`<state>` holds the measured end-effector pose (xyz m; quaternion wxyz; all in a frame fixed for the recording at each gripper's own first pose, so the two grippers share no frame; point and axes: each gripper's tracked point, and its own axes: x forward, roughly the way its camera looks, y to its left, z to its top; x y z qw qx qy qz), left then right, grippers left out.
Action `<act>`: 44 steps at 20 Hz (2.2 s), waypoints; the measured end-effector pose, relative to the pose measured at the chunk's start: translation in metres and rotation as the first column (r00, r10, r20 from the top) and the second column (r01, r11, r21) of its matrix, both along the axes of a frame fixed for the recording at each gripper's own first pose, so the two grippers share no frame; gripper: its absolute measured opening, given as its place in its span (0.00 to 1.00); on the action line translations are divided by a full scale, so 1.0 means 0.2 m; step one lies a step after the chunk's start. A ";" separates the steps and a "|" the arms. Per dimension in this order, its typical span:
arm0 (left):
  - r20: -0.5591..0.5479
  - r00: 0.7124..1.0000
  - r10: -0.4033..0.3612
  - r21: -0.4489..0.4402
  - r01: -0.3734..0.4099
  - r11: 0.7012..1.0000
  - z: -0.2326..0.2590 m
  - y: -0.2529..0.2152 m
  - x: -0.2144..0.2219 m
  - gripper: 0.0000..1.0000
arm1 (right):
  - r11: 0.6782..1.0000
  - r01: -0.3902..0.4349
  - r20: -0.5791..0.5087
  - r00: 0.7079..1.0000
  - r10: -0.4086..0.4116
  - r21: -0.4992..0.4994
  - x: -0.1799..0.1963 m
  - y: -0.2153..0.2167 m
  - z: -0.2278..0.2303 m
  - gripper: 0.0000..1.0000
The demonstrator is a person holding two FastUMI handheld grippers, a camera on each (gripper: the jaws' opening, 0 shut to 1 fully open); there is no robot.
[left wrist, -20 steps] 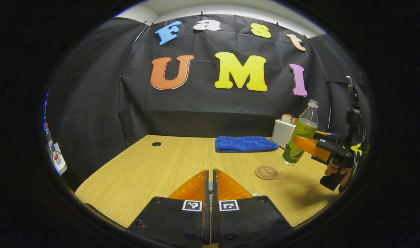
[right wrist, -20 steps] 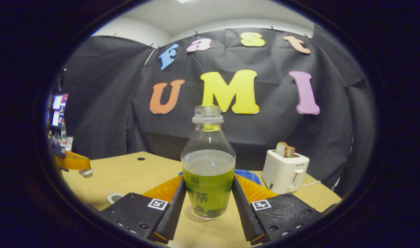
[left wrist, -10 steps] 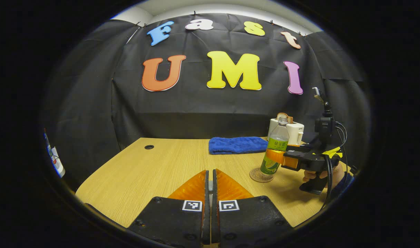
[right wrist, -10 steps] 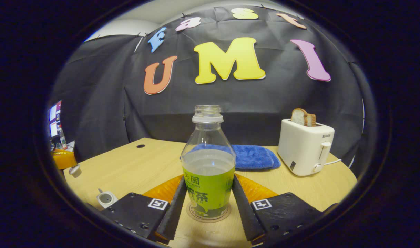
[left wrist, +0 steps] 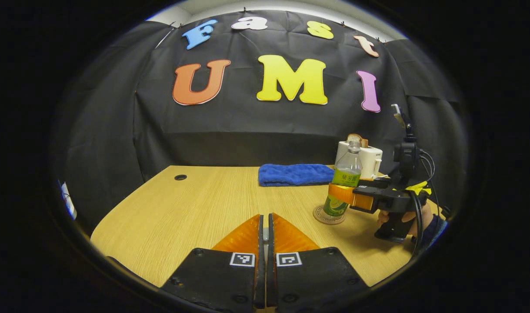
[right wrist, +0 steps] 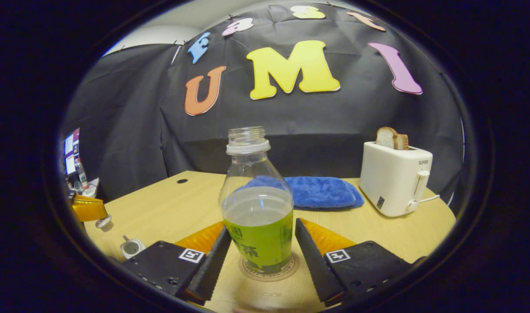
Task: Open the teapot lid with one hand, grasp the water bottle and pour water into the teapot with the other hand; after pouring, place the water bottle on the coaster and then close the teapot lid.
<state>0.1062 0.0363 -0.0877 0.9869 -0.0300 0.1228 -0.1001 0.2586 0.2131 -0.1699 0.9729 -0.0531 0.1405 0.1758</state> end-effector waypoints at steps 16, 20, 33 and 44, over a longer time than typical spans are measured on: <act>-0.034 0.998 -0.043 0.041 0.045 0.998 -0.13 -0.17 0.05 0.05 | 0.995 0.066 0.104 0.993 -0.059 -0.068 -0.49 -0.36 0.06 0.95; -0.032 0.999 -0.020 0.083 0.023 0.996 -0.17 -0.16 0.07 0.06 | 0.994 0.091 0.189 0.979 -0.078 -0.061 -0.63 -0.50 0.21 0.95; -0.073 0.997 0.015 0.089 -0.008 0.996 -0.19 -0.27 0.03 0.71 | 0.981 0.194 0.178 0.966 -0.185 -0.032 -0.96 -0.85 0.18 0.95; 0.117 0.987 0.113 0.011 -0.115 0.993 0.15 -0.21 -0.33 0.87 | 0.962 0.267 0.282 0.920 -0.273 0.059 -1.26 -0.89 0.34 0.95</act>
